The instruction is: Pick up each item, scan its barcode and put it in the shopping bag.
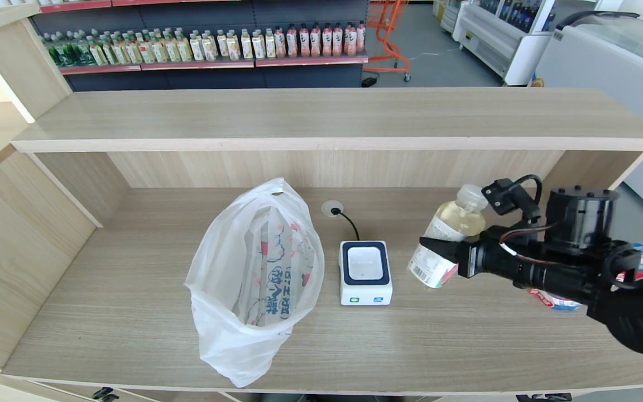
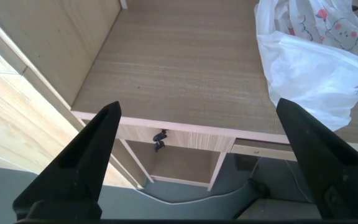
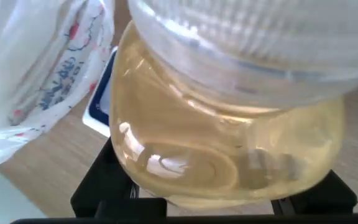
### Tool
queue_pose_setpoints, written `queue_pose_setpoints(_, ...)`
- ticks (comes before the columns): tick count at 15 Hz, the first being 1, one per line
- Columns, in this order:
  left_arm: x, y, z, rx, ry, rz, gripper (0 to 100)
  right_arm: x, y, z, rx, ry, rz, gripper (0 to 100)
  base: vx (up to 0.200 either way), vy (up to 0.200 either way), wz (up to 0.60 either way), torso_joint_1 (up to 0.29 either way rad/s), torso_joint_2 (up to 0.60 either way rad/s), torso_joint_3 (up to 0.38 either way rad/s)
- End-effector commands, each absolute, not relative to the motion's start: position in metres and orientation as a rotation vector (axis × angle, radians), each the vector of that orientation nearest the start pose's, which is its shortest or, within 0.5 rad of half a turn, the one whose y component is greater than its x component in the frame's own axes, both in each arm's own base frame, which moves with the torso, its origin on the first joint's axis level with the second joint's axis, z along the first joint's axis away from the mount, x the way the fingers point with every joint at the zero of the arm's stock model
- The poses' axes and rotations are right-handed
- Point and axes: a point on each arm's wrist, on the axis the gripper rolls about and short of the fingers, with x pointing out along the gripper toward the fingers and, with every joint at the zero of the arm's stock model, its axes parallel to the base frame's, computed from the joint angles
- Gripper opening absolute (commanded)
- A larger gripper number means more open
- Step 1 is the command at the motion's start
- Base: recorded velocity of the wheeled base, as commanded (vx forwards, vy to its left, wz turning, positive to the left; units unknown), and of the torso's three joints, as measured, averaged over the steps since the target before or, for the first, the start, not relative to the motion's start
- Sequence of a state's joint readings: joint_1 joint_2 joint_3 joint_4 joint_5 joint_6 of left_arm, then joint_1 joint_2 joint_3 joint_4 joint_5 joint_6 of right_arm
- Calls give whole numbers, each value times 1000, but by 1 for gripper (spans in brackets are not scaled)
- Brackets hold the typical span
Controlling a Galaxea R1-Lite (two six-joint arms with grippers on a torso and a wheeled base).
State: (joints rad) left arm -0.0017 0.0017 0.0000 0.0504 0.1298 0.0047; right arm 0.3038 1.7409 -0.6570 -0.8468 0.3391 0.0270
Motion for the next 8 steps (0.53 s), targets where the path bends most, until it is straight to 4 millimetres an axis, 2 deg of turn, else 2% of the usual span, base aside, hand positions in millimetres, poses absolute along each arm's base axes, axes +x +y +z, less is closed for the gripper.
queue_pose_setpoints(1, -23, 3, 70, 8, 52, 129, 100, 210, 69, 257, 144, 149, 965, 0, 0, 0, 0, 0, 0, 0)
queue_pose_setpoints(4, -23, 3, 70, 8, 52, 129, 100, 190, 70, 266, 138, 128, 1136, 0, 0, 0, 0, 0, 0, 0)
queue_pose_setpoints(8, -23, 3, 70, 8, 52, 130, 100, 183, 87, 264, 189, 182, 1231, 0, 0, 0, 0, 0, 0, 0)
